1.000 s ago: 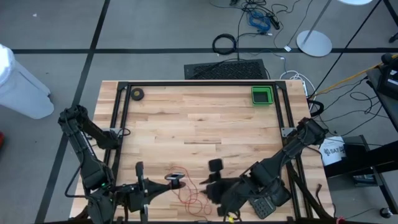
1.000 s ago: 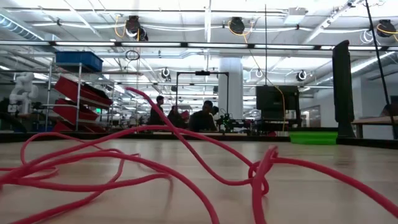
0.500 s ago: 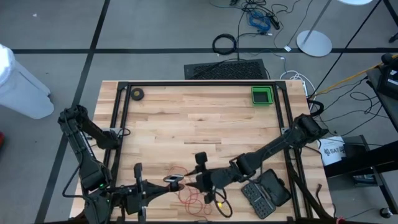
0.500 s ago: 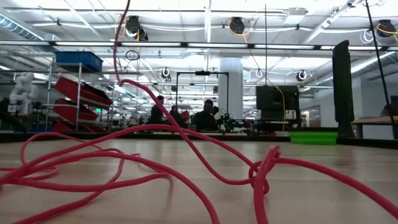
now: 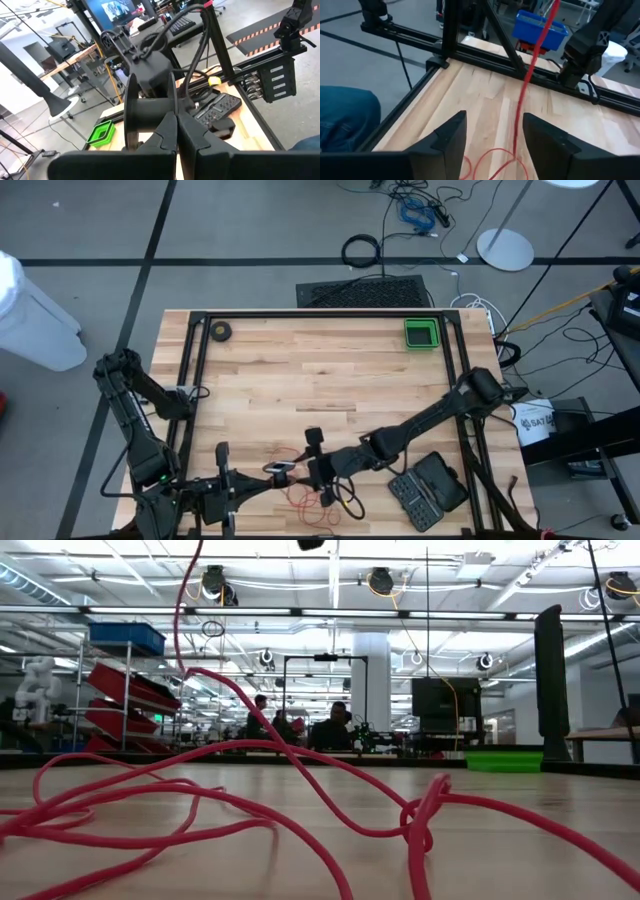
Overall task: Coil cords
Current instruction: Coil the red wire on the black spool
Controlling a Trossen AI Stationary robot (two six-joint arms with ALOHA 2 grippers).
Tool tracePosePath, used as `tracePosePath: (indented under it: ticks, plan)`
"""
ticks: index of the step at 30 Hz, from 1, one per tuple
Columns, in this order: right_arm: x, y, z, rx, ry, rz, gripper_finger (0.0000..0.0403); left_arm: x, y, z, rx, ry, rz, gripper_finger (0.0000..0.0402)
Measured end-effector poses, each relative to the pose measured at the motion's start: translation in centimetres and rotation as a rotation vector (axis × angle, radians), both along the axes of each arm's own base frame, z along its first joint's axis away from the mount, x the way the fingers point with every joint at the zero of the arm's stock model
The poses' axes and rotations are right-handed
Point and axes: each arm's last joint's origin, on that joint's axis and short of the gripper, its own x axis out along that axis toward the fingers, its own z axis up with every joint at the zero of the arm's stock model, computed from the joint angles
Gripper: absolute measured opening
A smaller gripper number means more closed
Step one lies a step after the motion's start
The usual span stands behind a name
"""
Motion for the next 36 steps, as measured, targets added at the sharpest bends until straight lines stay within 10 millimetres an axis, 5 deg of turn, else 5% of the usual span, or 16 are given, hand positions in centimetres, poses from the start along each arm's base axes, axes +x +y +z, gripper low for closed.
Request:
tracePosePath:
  ticks: [36]
  plan:
    - [-0.01, -0.36, -0.04, 0.065, 0.043, -0.001, 0.0071, -0.03, -0.02, 0.03, -0.001, 0.000, -0.001, 0.0008]
